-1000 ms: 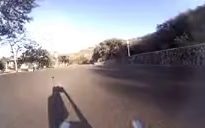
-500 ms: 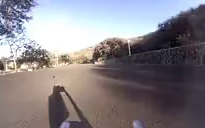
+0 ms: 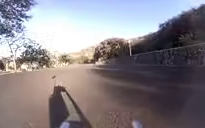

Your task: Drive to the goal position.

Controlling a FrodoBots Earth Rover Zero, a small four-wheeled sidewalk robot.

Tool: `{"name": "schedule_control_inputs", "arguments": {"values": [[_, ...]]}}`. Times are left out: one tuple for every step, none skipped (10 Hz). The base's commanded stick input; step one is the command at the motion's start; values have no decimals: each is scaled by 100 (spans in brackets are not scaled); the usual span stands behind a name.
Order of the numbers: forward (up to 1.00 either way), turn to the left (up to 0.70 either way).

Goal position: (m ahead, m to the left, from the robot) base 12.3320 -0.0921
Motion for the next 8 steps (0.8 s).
{"name": "schedule_control_inputs", "arguments": {"values": [[50, 0], [50, 0], [50, 0], [50, 0], [50, 0], [50, 0], [50, 0], [50, 0]]}}
